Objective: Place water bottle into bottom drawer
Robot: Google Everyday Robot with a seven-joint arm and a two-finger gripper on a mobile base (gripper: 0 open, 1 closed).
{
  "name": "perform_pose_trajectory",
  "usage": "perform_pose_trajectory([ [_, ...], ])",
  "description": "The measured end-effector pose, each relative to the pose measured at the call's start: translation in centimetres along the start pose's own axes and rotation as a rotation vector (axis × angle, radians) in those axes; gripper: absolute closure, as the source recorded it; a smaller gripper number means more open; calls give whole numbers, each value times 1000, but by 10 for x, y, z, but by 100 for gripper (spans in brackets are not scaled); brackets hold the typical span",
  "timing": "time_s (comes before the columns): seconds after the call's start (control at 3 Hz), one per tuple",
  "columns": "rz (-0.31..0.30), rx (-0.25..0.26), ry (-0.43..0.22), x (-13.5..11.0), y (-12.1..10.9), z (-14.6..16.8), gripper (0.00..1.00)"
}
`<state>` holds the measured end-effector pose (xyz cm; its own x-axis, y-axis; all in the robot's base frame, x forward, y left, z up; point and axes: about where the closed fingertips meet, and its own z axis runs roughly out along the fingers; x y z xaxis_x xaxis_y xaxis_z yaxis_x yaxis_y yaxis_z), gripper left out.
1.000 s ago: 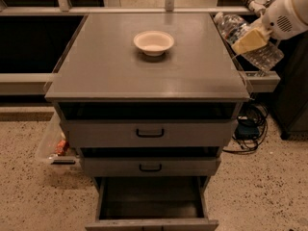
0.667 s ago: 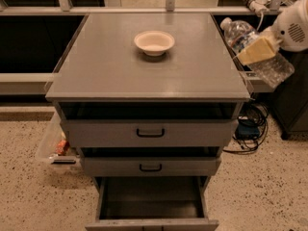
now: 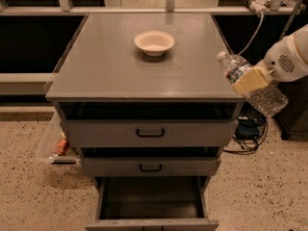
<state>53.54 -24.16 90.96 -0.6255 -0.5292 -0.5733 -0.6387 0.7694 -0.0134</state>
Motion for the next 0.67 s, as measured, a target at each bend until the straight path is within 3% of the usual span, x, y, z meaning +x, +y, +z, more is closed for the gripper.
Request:
perform_pose_trajectory([
  [0.33, 34, -60, 23, 19, 9, 14, 100],
  [0.67, 80, -237, 34, 66, 37, 49, 100],
])
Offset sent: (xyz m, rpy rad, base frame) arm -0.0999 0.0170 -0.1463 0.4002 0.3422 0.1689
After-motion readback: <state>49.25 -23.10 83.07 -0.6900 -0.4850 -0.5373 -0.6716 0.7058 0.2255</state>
